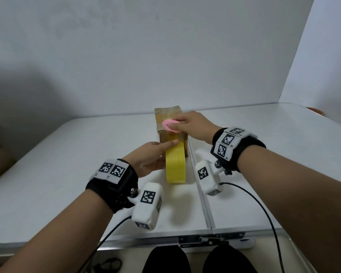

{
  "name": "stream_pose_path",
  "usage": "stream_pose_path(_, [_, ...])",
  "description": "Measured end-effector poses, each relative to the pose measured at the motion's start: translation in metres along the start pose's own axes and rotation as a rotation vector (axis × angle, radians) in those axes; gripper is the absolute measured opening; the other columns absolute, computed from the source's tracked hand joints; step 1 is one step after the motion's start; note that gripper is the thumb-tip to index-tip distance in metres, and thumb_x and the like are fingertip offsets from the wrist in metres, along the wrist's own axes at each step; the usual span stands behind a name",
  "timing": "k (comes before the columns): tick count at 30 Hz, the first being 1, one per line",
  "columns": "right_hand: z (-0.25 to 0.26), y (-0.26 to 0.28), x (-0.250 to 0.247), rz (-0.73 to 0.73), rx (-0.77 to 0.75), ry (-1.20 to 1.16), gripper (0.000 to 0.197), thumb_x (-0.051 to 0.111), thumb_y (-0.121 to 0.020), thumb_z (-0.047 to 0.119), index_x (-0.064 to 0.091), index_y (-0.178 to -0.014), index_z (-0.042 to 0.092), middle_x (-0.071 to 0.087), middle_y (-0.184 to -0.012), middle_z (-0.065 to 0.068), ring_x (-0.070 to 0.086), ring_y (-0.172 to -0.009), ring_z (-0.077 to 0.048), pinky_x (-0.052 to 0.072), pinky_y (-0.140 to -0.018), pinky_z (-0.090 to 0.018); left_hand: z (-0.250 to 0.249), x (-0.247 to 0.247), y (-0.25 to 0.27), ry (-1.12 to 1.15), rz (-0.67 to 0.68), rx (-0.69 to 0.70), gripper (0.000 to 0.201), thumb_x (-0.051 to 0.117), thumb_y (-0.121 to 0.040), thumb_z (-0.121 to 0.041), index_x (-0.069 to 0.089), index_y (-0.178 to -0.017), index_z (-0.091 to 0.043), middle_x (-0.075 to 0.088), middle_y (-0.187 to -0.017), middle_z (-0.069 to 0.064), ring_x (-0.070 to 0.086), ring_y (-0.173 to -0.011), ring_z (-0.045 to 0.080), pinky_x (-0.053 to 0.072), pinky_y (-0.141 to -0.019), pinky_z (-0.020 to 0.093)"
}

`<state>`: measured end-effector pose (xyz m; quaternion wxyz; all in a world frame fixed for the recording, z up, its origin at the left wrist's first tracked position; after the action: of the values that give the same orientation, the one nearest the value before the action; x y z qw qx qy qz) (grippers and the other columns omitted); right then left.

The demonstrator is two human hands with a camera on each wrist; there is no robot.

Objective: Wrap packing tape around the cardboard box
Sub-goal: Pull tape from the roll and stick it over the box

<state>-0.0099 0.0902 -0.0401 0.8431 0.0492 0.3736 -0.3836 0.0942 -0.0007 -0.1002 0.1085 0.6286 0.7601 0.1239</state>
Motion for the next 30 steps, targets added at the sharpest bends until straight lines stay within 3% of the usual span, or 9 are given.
stream_pose_path(3, [0.001, 0.002, -0.001, 0.022, -0.028, 0.099, 0.035, 0.064, -0.089, 0.033, 0.072, -0.115, 0.012, 0.073, -0.111, -0.011, 0.064, -0.105, -0.025, 0.048, -0.094, -0.038, 0.004, 0.0, 0.0, 0.063, -0.019, 0.051, 0.043, 0.066, -0.09, -0.031, 0.052, -0.124, -0.008, 0.078, -0.095, 0.004, 0.074, -0.081, 0.016, 0.058, -0.086, 0.033])
stream_pose_path(5, [0.001, 0.0, -0.001, 0.036, -0.033, 0.134, 0.034, 0.064, -0.089, 0.035, 0.073, -0.115, 0.014, 0.072, -0.108, -0.009, 0.064, -0.102, -0.022, 0.048, -0.088, -0.033, 0.007, -0.001, -0.001, 0.104, -0.038, 0.07, 0.049, 0.066, -0.09, -0.027, 0.038, -0.127, -0.011, 0.078, -0.081, 0.0, 0.073, -0.065, 0.013, 0.061, -0.069, 0.028])
stream_pose_path(7, [0.001, -0.002, -0.002, 0.043, -0.037, 0.17, 0.033, 0.063, -0.09, 0.034, 0.073, -0.113, 0.013, 0.072, -0.102, -0.007, 0.062, -0.096, -0.022, 0.046, -0.081, -0.032, 0.007, 0.0, -0.002, 0.1, -0.006, 0.076, 0.04, 0.064, -0.092, -0.025, 0.037, -0.12, -0.017, 0.076, -0.072, -0.003, 0.07, -0.055, 0.011, 0.058, -0.057, 0.024])
stream_pose_path(12, [0.005, -0.003, -0.001, 0.041, -0.07, 0.245, 0.035, 0.061, -0.09, 0.038, 0.073, -0.109, 0.011, 0.072, -0.106, -0.01, 0.064, -0.101, -0.024, 0.048, -0.087, -0.036, 0.006, 0.002, -0.002, 0.048, 0.055, 0.085, 0.037, 0.062, -0.093, -0.029, 0.049, -0.126, -0.018, 0.076, -0.084, -0.005, 0.072, -0.068, 0.01, 0.059, -0.07, 0.026])
stream_pose_path(17, [0.005, -0.001, 0.001, 0.033, -0.085, 0.211, 0.035, 0.062, -0.089, 0.037, 0.074, -0.109, 0.011, 0.073, -0.104, -0.011, 0.065, -0.1, -0.025, 0.049, -0.089, -0.039, 0.006, 0.005, -0.002, 0.026, 0.075, 0.087, 0.046, 0.065, -0.09, -0.024, 0.049, -0.132, -0.014, 0.077, -0.091, -0.004, 0.074, -0.081, 0.01, 0.059, -0.071, 0.026])
stream_pose_path(22, [0.006, -0.002, 0.002, 0.042, -0.092, 0.219, 0.03, 0.063, -0.089, 0.034, 0.075, -0.107, 0.013, 0.068, -0.088, -0.001, 0.06, -0.085, -0.017, 0.041, -0.068, -0.026, 0.0, 0.008, -0.007, -0.018, 0.048, 0.083, 0.045, 0.064, -0.092, -0.026, 0.052, -0.131, -0.007, 0.077, -0.091, -0.002, 0.074, -0.082, 0.009, 0.06, -0.076, 0.026])
stream_pose_path(25, [0.006, 0.0, 0.002, 0.029, -0.084, 0.195, 0.031, 0.064, -0.088, 0.034, 0.076, -0.104, 0.01, 0.073, -0.093, -0.007, 0.064, -0.087, -0.021, 0.047, -0.075, -0.035, -0.004, 0.009, -0.01, -0.059, 0.019, 0.085, 0.044, 0.065, -0.091, -0.027, 0.055, -0.129, -0.006, 0.075, -0.098, 0.0, 0.073, -0.082, 0.009, 0.059, -0.079, 0.027])
stream_pose_path(30, [0.002, -0.003, 0.001, 0.076, -0.047, 0.168, 0.033, 0.057, -0.093, 0.029, 0.07, -0.114, 0.008, 0.071, -0.109, -0.013, 0.063, -0.098, -0.025, 0.046, -0.086, -0.033, -0.003, 0.008, -0.009, -0.043, 0.023, 0.069, 0.04, 0.064, -0.092, -0.027, 0.057, -0.126, -0.008, 0.077, -0.091, -0.001, 0.074, -0.08, 0.009, 0.06, -0.077, 0.026])
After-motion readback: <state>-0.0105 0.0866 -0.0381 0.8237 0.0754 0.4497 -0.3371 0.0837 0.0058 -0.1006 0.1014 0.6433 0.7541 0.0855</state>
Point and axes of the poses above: each hand's wrist, its own y-axis away from the middle knuckle, its own x-axis out of the palm, z = x × y, the point moved 6 cm from there along -y, towards the middle knuckle
